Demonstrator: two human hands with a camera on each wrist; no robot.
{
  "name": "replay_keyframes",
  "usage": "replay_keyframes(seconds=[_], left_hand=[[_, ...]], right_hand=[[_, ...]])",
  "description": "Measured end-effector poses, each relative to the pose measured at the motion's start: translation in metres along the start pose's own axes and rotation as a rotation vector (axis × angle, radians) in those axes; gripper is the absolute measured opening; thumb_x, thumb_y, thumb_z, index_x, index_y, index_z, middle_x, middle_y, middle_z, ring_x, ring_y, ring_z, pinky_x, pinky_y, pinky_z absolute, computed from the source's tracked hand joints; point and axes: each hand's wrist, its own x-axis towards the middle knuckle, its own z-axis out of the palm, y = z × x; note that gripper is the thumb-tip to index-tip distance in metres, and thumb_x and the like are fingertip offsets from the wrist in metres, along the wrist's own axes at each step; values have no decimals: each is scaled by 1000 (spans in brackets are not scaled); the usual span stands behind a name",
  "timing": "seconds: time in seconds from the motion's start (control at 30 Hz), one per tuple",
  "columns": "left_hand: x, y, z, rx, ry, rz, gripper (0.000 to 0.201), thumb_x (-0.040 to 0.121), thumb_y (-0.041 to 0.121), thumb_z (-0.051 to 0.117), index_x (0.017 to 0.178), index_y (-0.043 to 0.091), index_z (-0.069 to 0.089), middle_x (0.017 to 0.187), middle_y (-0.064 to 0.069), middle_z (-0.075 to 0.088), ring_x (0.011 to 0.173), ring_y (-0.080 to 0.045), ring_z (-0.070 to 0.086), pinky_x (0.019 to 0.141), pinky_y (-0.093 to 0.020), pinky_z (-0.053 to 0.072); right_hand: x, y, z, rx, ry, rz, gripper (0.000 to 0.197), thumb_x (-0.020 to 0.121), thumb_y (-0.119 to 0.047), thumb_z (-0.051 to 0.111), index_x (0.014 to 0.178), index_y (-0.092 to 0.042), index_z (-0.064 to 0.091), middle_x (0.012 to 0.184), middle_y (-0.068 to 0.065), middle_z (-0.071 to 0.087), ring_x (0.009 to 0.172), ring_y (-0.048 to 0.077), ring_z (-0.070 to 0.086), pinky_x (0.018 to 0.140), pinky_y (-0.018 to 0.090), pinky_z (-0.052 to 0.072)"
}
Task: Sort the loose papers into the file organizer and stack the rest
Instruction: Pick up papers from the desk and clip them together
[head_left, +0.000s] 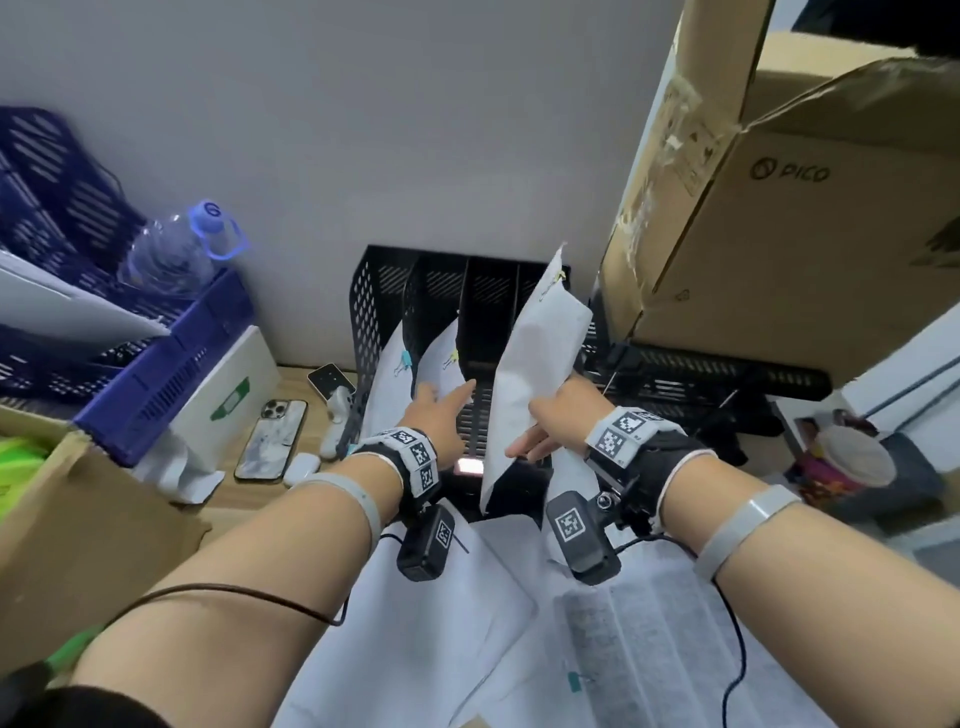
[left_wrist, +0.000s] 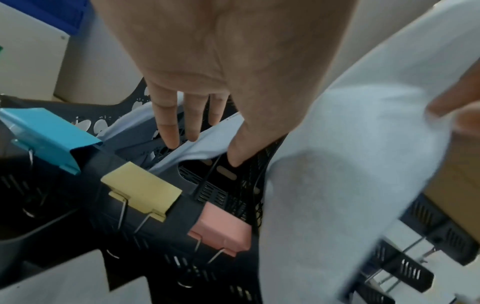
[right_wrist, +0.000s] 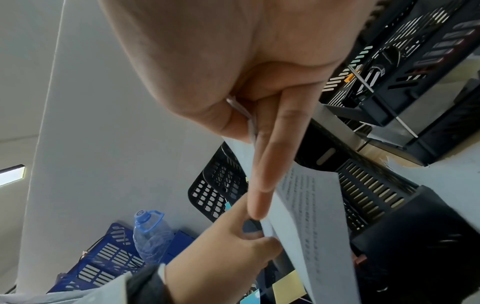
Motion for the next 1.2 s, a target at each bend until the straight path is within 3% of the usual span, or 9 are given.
replay_keyframes(seconds=[0.1, 0.23, 0.37, 0.47, 0.57, 0.7, 0.87, 1.03, 1.2], left_hand=[[3, -9, -3, 26, 63, -25, 64, 84, 14, 53, 138, 36, 27, 139, -14, 32, 104, -38, 59, 86, -49, 56], [8, -25, -16, 10, 252, -74, 50, 88, 12, 52, 129, 24, 28, 127, -18, 49, 105, -40, 59, 82, -48, 52], [7, -40, -37, -19, 309, -95, 50, 87, 3, 45, 132, 19, 30, 114, -16, 62, 101, -40, 62, 85, -47, 47], [4, -46, -49, -41, 333, -66, 38, 86, 3, 44, 122, 16, 38, 107, -16, 62, 91, -38, 60, 75, -42, 46], [1, -46, -56, -68, 333, -67, 33, 88, 5, 46, 117, 18, 39, 100, -14, 61, 81, -33, 53, 70, -40, 44], [-2, -48, -58, -108, 329, -48, 32, 88, 6, 45, 115, 21, 40, 90, -13, 63, 77, -33, 55, 68, -39, 46], [-3, -49, -58, -118, 299, -2, 37, 88, 4, 47, 121, 18, 40, 89, -13, 64, 74, -32, 60, 67, -37, 47], [-3, -51, -50, -155, 285, 18, 39, 89, 9, 53, 125, 20, 43, 105, -7, 60, 77, -22, 60, 67, -35, 45], [-7, -41, -32, -276, 403, 123, 32, 85, 18, 59, 114, 26, 46, 96, -3, 54, 86, -20, 55, 72, -35, 48]], right_hand=[[-2, -7, 5, -49, -45, 26, 27, 90, 2, 34, 116, 1, 43, 107, 29, 67, 48, 19, 70, 45, 21, 53], [6, -16, 22, -102, -162, 56, 19, 88, 2, 34, 103, 2, 45, 69, 19, 74, 58, 31, 73, 69, 35, 54], [28, -31, 41, 24, -156, 5, 34, 91, 2, 33, 124, 6, 37, 110, 32, 65, 57, 33, 72, 55, 31, 56], [50, -35, 58, 156, -50, -39, 32, 96, -4, 34, 127, 5, 39, 110, 34, 59, 68, 35, 75, 42, 28, 56], [73, -35, 75, 168, 32, -33, 30, 99, -8, 35, 122, 9, 45, 90, 24, 62, 81, 38, 74, 51, 33, 60], [94, -27, 93, 41, 57, -17, 32, 99, -16, 40, 120, 3, 54, 101, 26, 70, 85, 38, 73, 66, 41, 62], [98, -16, 106, -183, 107, -84, 24, 91, -26, 43, 75, -9, 49, 80, 18, 65, 72, 37, 73, 60, 43, 61], [104, 0, 113, -175, 56, -108, 28, 93, -9, 48, 79, 8, 67, 84, 24, 73, 76, 30, 75, 70, 45, 63], [94, 25, 101, -166, -74, -73, 22, 94, -16, 53, 84, -15, 72, 95, 16, 74, 86, 28, 74, 80, 46, 61]])
